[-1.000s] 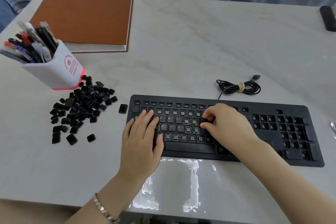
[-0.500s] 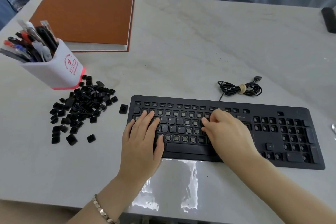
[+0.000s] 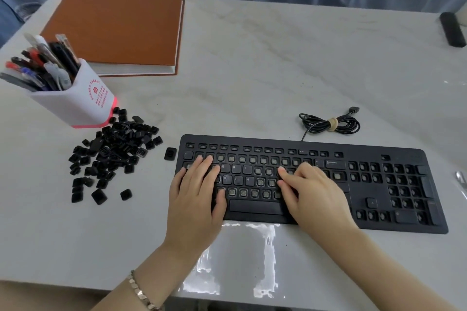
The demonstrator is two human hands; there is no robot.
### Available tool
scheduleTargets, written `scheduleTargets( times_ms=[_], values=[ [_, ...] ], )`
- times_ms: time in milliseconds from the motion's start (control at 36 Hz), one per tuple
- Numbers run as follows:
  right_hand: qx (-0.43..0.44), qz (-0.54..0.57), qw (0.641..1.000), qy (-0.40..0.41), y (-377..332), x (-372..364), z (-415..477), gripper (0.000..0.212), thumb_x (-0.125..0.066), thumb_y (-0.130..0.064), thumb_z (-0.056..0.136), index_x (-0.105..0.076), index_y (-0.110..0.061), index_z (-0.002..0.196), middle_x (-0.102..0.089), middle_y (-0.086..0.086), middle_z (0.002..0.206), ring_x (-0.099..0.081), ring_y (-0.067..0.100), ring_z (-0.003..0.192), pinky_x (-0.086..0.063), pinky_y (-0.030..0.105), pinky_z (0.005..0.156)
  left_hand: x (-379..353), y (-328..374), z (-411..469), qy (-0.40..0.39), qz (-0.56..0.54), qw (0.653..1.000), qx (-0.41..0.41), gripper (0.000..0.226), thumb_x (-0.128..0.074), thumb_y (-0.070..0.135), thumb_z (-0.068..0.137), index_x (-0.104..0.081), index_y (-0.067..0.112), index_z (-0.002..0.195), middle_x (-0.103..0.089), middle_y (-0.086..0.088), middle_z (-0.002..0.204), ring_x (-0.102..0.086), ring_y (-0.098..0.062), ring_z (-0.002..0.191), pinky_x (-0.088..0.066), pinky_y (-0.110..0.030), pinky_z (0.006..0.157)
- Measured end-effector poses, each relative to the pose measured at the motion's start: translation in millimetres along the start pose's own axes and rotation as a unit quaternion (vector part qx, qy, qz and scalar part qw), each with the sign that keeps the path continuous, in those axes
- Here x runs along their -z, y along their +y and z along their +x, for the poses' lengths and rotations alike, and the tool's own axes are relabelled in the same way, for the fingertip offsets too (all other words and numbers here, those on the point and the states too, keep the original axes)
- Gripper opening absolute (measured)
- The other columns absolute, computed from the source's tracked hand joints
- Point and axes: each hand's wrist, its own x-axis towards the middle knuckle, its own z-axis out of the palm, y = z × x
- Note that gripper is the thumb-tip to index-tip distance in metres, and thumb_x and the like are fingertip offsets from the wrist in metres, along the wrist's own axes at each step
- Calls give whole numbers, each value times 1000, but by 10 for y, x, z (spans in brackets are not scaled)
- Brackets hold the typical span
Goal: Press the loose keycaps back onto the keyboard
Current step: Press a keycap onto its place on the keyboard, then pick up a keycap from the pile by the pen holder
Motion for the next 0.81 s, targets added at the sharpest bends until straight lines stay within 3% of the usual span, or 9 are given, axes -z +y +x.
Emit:
scheduleTargets(
  times_ms=[83,194,250,361,444,556,611,694,806],
  values=[
    [-23,-21,995,-93,-81,111,109,27,-42,-35,96,-65,-29,110,-56,-7,92,-55,15,93,-41,25,69,50,-14,-2,-18,-50,999,6,41,-40,26,91,-61,7,121,-53,-7,135,-36,-16,134,-20,-35,114],
    [-18,60,993,-101,-346,158,185,26,-42,-34,96,-65,-29,107,-54,-10,96,-53,12,97,-40,24,76,246,-126,-37,4,-97,995,23,36,-45,22,90,-63,7,117,-54,-4,133,-42,-14,126,-25,-29,110],
    [-2,100,988,-118,-508,101,221,24,-47,-29,94,-64,-28,111,-55,-10,100,-53,11,99,-40,23,81,393,-244,-76,24,-79,995,48,31,-53,16,85,-65,7,112,-59,-5,125,-47,-13,116,-28,-25,105],
    [64,169,978,-107,-838,-24,341,27,-50,-21,93,-62,-21,117,-56,-7,109,-49,11,110,-37,21,91,667,-606,-171,15,2,994,105,34,-50,28,84,-67,8,107,-63,-5,112,-56,-19,103,-45,-40,89],
    [106,184,972,-97,-1105,-106,467,31,-48,-16,94,-59,-16,123,-55,-4,122,-42,12,119,-31,20,96,798,-834,-235,-18,40,990,132,18,-67,19,85,-70,10,100,-65,-3,101,-61,-23,91,-47,-33,76],
    [175,131,971,-96,-1433,-273,665,32,-51,-2,85,-63,-5,115,-59,10,118,-49,29,114,-34,35,98,878,-984,-270,-57,-11,982,178,13,-66,17,87,-71,15,99,-58,11,96,-52,-6,87,-36,-16,73],
    [194,50,974,-102,-1538,-389,748,33,-51,-3,85,-60,-10,116,-56,7,118,-47,28,114,-31,34,99,884,-1020,-270,-57,-41,979,190,11,-63,15,89,-71,16,97,-56,13,94,-52,-2,82,-36,-10,72],
    [196,-41,973,-119,-1640,-472,821,31,-52,-6,84,-54,-14,114,-53,5,114,-40,26,116,-26,34,100,873,-1023,-263,-47,-54,978,194,12,-64,13,88,-70,14,99,-56,11,94,-52,3,78,-36,-7,71],
    [207,-82,967,-121,-1710,-501,858,31,-50,1,78,-56,-12,105,-58,5,103,-41,26,110,-24,35,100,857,-991,-274,-35,-81,975,205,16,-61,13,89,-68,15,104,-55,11,90,-53,2,78,-38,-7,70]
  ],
)
